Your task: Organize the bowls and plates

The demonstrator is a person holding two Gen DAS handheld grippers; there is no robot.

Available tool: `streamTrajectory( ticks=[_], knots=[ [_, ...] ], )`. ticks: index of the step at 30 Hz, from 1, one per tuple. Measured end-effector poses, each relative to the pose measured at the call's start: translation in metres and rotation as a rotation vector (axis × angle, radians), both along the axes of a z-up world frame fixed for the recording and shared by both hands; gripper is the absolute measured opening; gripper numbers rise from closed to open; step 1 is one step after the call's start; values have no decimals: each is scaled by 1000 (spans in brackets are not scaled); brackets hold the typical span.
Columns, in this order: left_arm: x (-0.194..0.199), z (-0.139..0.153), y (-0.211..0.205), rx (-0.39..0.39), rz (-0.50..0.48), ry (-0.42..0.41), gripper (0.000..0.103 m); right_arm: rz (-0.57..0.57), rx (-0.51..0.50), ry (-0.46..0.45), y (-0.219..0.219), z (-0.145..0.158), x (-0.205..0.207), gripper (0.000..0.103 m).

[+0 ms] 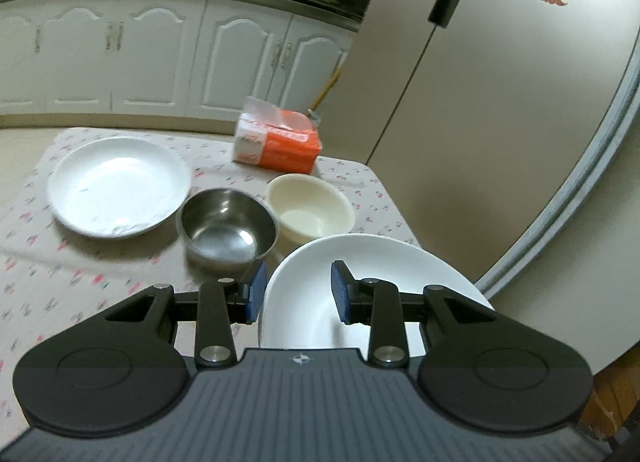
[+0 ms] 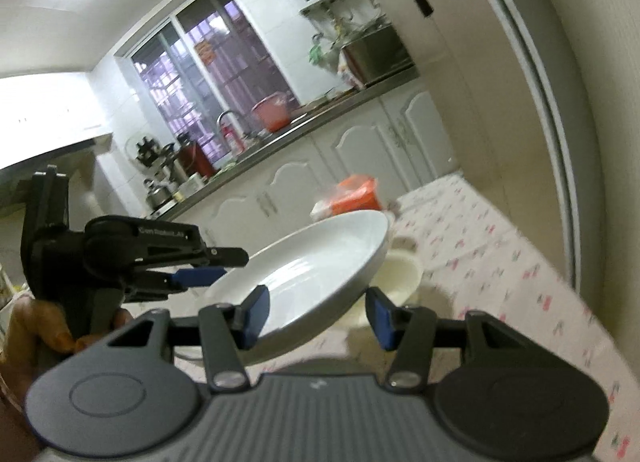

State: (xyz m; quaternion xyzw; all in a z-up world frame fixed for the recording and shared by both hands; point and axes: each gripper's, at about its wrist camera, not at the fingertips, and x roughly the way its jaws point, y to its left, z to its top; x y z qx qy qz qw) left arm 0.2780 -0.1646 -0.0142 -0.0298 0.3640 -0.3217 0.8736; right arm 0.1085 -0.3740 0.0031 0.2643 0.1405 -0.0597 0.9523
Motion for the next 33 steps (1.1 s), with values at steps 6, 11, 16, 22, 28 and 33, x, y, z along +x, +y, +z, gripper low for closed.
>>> streamTrajectory(
  ticks=[6, 11, 16, 22, 28, 33],
  knots=[
    [-27, -7, 31, -17, 48, 9, 36, 48, 7, 36, 14, -12, -13, 54],
    [-47, -16, 48, -17, 73, 7, 36, 65, 19, 65, 25, -23, -25, 54],
    [-50, -27, 48, -26, 95, 51, 36, 65, 7, 79, 29, -27, -32, 54],
    [-62, -31, 60, -33, 121, 74, 36, 76, 0, 102, 35, -36, -38, 54],
    [-80, -39, 71, -34, 130, 77, 36, 82, 2, 122, 37, -42, -41, 54],
    [-76, -44, 68, -33, 139, 91, 36, 86, 3, 144, 39, -45, -40, 54]
  ],
)
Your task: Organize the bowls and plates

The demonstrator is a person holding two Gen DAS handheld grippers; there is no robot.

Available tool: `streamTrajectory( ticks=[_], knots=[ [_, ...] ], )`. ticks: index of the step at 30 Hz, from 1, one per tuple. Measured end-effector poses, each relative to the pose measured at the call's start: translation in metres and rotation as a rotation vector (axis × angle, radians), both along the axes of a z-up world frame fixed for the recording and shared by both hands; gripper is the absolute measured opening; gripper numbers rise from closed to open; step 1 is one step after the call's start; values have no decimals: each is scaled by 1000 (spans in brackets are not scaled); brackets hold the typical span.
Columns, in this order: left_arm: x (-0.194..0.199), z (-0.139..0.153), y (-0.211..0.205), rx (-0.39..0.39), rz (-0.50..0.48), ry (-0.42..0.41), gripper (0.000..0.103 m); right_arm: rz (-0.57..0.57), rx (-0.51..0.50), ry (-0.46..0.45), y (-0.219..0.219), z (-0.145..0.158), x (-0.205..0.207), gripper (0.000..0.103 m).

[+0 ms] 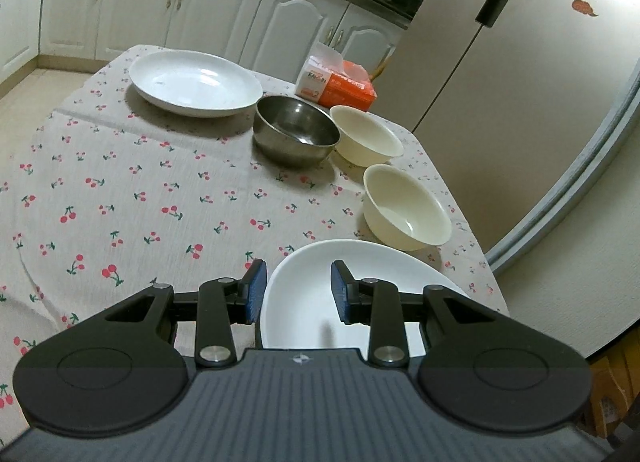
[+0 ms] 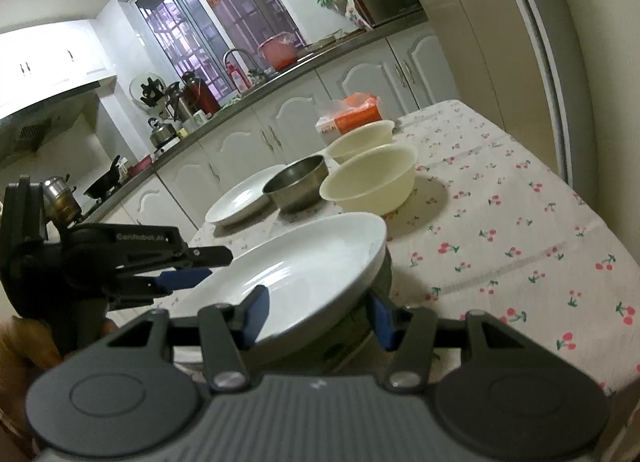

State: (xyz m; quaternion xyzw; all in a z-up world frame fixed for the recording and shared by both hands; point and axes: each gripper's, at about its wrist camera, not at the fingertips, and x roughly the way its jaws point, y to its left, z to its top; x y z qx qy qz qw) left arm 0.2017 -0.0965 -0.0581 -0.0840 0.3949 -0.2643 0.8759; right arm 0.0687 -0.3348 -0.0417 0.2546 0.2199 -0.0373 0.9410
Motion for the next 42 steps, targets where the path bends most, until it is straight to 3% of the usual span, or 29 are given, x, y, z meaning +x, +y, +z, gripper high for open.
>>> streamTrajectory(
  ticks=[8, 16, 18, 22, 29, 39, 42],
  knots=[
    [-1, -6, 1, -15, 6, 23, 35, -3, -36, 6, 3, 1, -2, 57],
    [-8, -1, 3, -34, 0, -9, 36, 16, -52, 37, 6, -1, -1, 70],
    [-11, 1, 5, -17, 10, -30, 45, 17, -46, 29, 6, -1, -2, 73],
    [-17, 3, 12, 20, 28, -76, 67, -1, -56, 7, 4, 7, -6, 93],
    [-23, 6, 29, 60, 62, -141, 98, -38, -28, 0, -10, 16, -9, 102],
    [-24, 7, 59, 115, 133, -169, 103, -28, -17, -21, -20, 37, -2, 102],
    [-22, 12, 67, 90, 133, -149, 103, -24, -18, -26, -24, 45, 3, 102]
  ],
)
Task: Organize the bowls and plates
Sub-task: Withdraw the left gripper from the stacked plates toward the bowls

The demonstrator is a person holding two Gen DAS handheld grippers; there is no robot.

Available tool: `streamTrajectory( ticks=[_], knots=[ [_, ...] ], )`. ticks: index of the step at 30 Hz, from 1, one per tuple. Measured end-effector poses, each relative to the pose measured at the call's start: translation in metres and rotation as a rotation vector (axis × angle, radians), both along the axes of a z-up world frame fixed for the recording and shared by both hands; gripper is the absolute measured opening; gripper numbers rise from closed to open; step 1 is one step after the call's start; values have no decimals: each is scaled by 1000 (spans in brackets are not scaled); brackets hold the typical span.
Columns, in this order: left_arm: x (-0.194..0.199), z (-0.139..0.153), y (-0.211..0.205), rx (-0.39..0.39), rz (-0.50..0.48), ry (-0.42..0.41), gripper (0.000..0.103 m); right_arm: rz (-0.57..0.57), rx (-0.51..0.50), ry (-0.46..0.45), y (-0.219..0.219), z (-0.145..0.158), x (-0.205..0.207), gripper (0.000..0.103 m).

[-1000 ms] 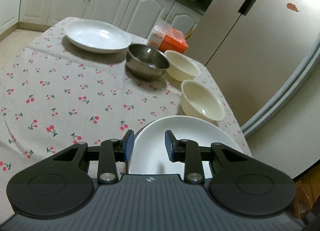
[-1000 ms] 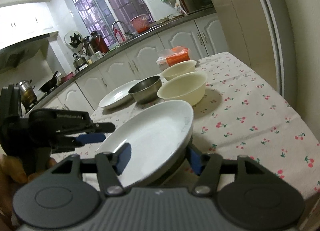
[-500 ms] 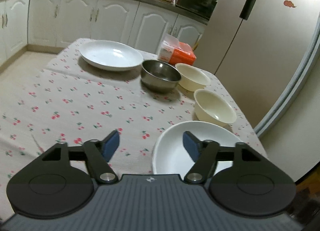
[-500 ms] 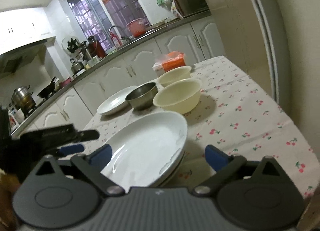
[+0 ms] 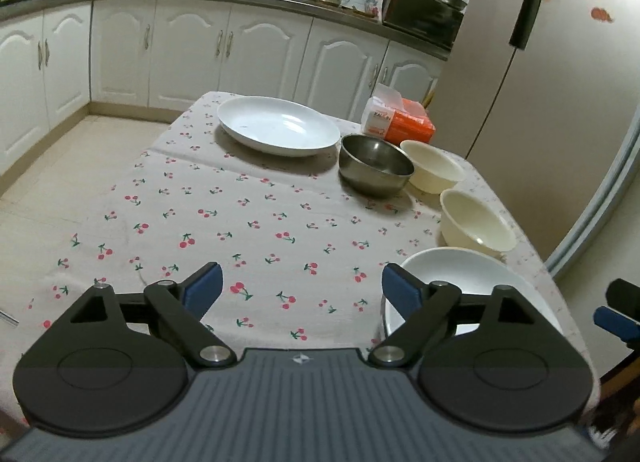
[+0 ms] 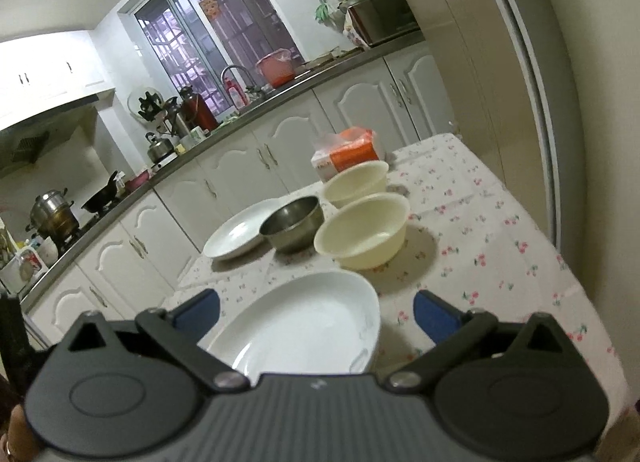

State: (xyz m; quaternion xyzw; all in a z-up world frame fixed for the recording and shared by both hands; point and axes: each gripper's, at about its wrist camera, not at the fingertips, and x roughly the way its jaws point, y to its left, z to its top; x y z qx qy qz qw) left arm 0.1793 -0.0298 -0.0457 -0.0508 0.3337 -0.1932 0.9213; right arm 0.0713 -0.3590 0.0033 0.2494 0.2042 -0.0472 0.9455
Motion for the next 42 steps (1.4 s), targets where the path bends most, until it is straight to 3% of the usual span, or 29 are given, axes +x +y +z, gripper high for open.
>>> streamTrajectory(
  ticks=[15, 31, 36, 40, 42],
  knots=[
    [6, 21, -18, -20, -31, -23, 103, -45, -19, -19, -23, 29, 30, 102],
    [55, 13, -92, -27, -153, 48, 103, -102, 198, -19, -84, 4, 69, 102],
    [81, 6, -121, -19, -182, 108, 103, -87, 256, -5, -93, -10, 87, 102],
    [100, -2, -143, 5, -194, 156, 89, -77, 292, 7, -101, -22, 99, 102],
    [108, -5, -153, 14, -208, 190, 72, -71, 330, 27, -106, -29, 104, 102]
  ],
)
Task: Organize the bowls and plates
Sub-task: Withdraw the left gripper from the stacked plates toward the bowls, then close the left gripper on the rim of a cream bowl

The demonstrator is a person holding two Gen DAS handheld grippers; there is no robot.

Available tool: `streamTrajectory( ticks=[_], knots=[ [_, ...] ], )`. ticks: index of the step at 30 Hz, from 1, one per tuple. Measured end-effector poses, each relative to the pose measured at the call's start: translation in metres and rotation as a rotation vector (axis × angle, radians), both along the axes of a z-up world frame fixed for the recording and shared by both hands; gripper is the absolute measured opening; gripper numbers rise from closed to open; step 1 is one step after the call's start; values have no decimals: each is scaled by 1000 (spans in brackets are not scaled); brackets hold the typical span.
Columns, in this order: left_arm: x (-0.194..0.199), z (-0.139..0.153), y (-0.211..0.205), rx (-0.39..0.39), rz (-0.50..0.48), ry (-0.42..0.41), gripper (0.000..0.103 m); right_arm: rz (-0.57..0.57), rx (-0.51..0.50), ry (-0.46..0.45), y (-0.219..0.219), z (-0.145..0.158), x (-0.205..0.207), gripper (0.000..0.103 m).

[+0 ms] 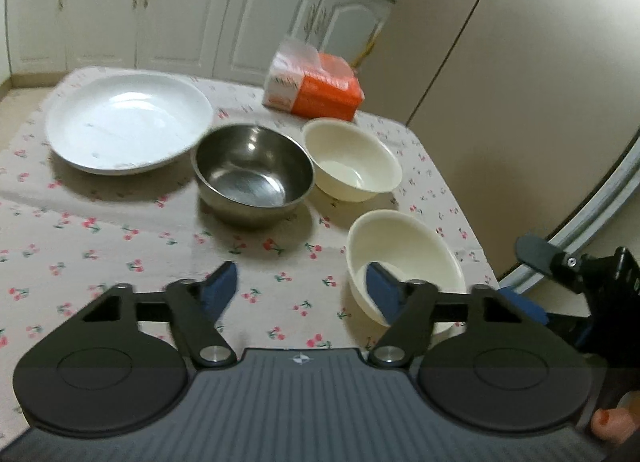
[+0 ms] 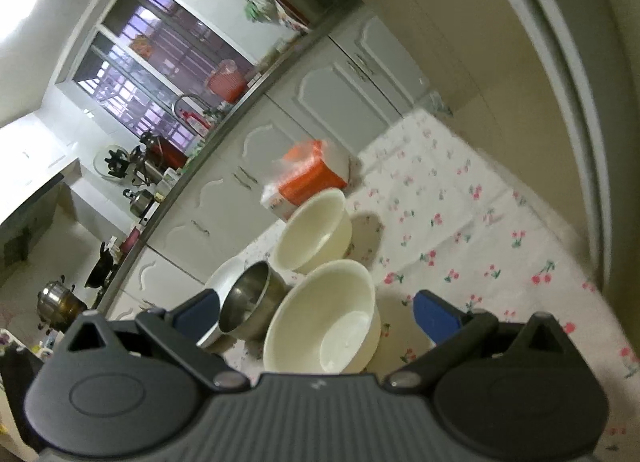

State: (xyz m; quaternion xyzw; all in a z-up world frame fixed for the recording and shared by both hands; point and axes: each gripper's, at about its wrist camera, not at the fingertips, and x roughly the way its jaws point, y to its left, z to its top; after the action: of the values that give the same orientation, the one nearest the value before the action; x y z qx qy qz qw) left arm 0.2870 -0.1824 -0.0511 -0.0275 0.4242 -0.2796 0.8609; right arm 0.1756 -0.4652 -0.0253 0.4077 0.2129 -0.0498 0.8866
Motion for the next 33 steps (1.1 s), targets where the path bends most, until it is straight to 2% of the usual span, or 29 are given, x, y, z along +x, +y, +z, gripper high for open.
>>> streamTrajectory(
  ticks=[3, 8, 11, 15, 25, 33],
  knots=[
    [10, -7, -15, 34, -17, 24, 61, 8, 26, 2, -5, -7, 4, 102],
    [17, -13, -33, 64, -40, 31, 50, 14, 42, -4, -9, -14, 8, 101],
    [21, -16, -45, 79, -48, 40, 43, 25, 71, 6, -13, -20, 11, 93],
    [25, -23, -55, 85, -63, 62, 40, 32, 84, 19, -13, -23, 12, 82],
    [29, -32, -65, 55, -86, 68, 36, 88, 91, 26, -7, -25, 21, 73],
    [30, -33, -57, -36, -74, 131, 31, 90, 161, 25, -4, -28, 22, 77]
  ],
)
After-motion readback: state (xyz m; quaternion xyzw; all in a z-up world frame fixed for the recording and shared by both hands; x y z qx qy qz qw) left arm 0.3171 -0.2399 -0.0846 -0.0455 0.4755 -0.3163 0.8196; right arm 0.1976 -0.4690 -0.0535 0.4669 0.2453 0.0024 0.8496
